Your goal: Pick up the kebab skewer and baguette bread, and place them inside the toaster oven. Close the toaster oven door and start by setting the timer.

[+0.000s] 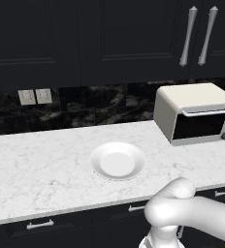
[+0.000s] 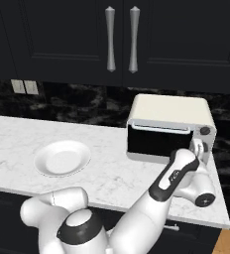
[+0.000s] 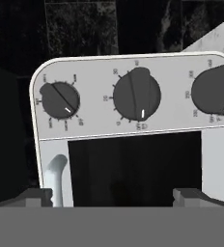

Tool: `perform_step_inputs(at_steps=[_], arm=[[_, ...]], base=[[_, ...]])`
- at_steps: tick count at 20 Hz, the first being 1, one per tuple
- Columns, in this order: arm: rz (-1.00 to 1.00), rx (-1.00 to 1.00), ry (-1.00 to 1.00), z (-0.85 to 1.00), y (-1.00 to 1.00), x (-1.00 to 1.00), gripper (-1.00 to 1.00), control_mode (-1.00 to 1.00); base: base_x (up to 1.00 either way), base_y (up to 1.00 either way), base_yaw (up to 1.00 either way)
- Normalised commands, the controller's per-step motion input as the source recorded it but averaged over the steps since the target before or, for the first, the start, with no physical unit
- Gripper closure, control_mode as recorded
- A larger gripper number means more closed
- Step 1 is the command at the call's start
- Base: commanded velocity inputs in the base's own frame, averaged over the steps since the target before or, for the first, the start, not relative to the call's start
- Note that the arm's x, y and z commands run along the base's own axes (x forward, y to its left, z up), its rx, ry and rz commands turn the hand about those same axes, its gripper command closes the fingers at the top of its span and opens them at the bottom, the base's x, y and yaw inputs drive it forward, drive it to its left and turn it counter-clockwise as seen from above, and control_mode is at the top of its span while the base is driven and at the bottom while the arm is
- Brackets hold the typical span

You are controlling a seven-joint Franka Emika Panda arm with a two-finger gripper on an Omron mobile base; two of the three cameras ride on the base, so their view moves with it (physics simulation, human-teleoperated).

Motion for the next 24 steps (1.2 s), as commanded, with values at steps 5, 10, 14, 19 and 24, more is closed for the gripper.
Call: perform_step_inputs(at_steps=[5,10,14,19,24], arm=[[0.00,0.03,-0.16,0.00,-0.19,0.07,-1.00,-1.00],[-0.05,0.00,-0.05,-0.04,-0.12,0.12,-1.00,-1.00],[-0.07,0.00,0.00,-0.01,-0.13,0.16,-1.00,-1.00],[-0.07,0.00,0.00,0.00,-0.12,0.13,-1.00,-1.00],[-0.05,0.00,0.00,-0.07,-0.03,0.02,-1.00,-1.00]], base=[[0.00,0.00,0.00],[0.00,0.00,0.00],[0.00,0.00,0.00],[0.00,0.00,0.00],[0.00,0.00,0.00]])
